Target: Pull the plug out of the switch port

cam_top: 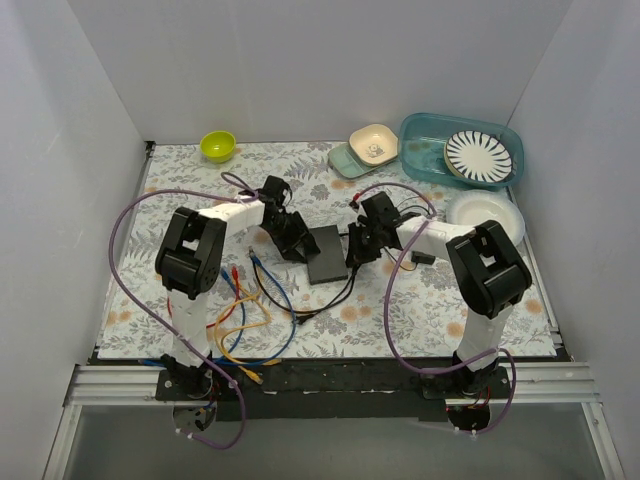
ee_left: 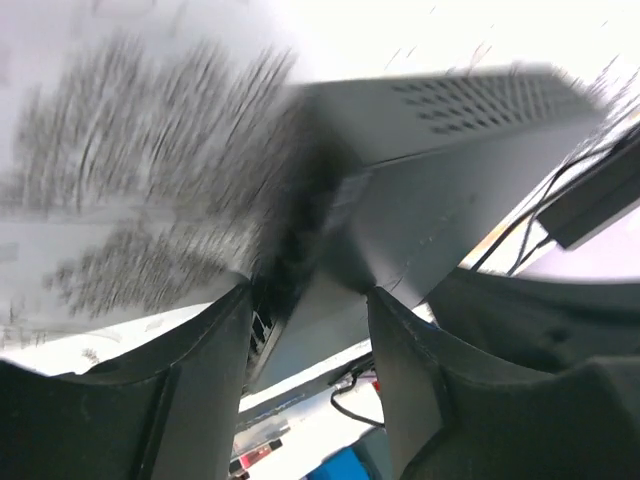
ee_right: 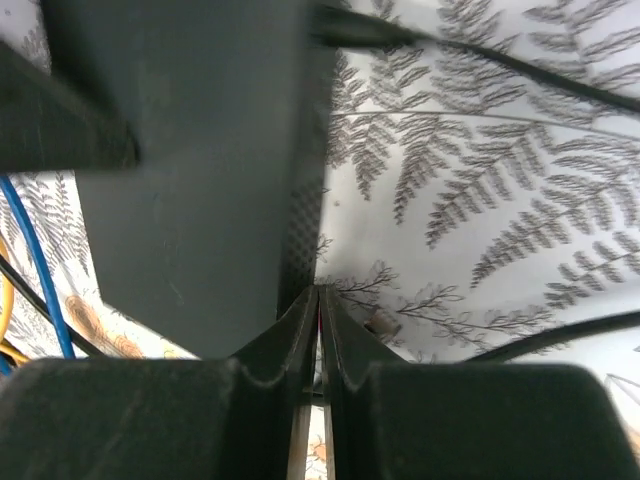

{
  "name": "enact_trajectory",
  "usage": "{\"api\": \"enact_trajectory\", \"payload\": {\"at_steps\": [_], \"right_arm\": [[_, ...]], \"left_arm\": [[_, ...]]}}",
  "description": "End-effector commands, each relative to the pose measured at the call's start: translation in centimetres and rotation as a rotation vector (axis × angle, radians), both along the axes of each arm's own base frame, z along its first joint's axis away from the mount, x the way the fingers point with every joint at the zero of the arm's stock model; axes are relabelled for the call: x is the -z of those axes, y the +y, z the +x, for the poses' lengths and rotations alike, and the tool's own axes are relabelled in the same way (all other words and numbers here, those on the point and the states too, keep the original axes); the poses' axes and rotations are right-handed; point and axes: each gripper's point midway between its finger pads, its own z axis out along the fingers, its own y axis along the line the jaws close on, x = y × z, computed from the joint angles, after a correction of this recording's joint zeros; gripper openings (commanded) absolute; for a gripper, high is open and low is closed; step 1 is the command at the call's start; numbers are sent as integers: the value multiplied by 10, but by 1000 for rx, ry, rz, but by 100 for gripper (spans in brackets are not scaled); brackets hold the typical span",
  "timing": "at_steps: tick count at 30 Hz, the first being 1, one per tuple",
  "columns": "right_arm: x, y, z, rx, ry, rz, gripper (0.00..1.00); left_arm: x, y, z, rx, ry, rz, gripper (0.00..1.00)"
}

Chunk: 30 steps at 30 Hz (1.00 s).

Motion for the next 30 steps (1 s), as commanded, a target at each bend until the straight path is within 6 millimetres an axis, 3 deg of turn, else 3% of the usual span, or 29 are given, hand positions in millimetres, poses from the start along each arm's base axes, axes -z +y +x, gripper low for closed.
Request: {"api": "enact_trajectory", "payload": {"at_steps": [1,5,7,9,11,12,13,14,16,18,19,21,23,25,26,27,28,30], "right_arm": [[-13,59,-46,-185,96,106,15],[-18,88,-53,-260,125,141,15],[-18,94,-54,-276,139,147,15],[-23,93,-50,-255,111,142,15],[-35,78,-36,-181,19,93,15],[-42,73,-28,-149,-21,93,15],[-62,65,-17,-95,-83,103,15],[-67,52,-5,-40,-105,99,15],[-81,25,18,70,-151,97,15],[-90,8,37,136,-175,100,15],[-89,-9,54,199,-172,94,15],[-97,-18,77,248,-185,113,15],[-82,-26,96,280,-141,107,15],[-67,-23,115,277,-96,85,15],[-62,-22,121,276,-90,72,15],[-42,-22,123,276,-50,49,15],[-45,-16,131,264,-53,68,14],[-30,-14,131,257,-20,57,14]], "left_arm": [[31,-2,41,20,-93,133,48],[21,1,71,29,-163,170,48],[16,5,80,18,-172,181,48],[9,22,91,-21,-201,216,48],[2,43,97,-80,-223,255,49],[-19,54,104,-131,-275,270,49],[-28,60,109,-164,-310,271,49],[-27,73,106,-195,-308,288,49],[-57,78,109,-233,-377,276,49],[-63,77,99,-232,-370,256,49],[-78,71,92,-247,-381,213,49],[-69,64,70,-233,-357,196,49],[-81,54,59,-232,-384,159,49],[-71,56,44,-233,-360,163,49],[-73,54,39,-226,-363,147,49],[-66,57,32,-221,-348,152,49],[-64,57,28,-214,-341,153,49],[-62,58,21,-195,-335,154,49]]}}
